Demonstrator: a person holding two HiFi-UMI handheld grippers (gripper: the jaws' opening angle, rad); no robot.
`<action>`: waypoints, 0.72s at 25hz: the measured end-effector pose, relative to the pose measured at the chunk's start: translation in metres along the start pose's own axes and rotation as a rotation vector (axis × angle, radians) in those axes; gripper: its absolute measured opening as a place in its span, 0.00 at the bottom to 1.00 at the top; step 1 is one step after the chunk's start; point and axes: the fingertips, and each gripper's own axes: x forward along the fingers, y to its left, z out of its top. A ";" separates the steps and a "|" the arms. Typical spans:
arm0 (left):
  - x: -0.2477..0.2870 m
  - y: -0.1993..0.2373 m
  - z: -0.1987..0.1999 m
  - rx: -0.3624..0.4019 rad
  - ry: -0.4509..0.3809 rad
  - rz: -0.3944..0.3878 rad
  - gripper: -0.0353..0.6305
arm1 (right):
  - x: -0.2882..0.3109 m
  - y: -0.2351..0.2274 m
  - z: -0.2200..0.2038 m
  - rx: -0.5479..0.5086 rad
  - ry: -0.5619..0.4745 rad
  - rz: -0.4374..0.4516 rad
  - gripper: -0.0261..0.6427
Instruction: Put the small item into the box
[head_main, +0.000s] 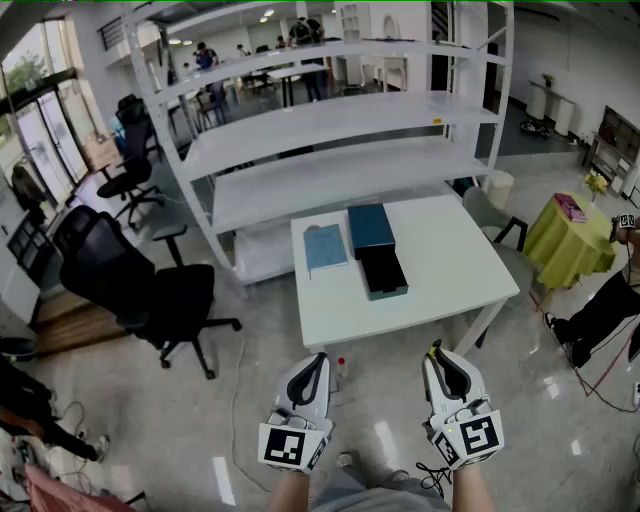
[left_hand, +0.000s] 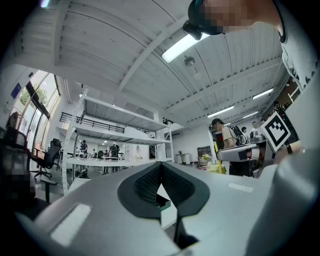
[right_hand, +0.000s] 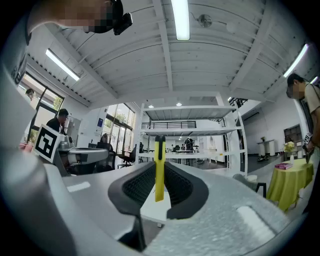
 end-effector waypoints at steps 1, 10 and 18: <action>0.001 0.002 0.000 -0.001 0.001 -0.001 0.06 | 0.002 0.000 0.000 0.000 0.001 -0.001 0.13; 0.014 0.017 -0.003 -0.003 0.002 -0.015 0.06 | 0.020 -0.001 -0.002 0.001 0.002 -0.021 0.13; 0.023 0.044 -0.009 -0.007 -0.001 -0.022 0.06 | 0.042 -0.002 -0.004 0.043 -0.022 -0.056 0.13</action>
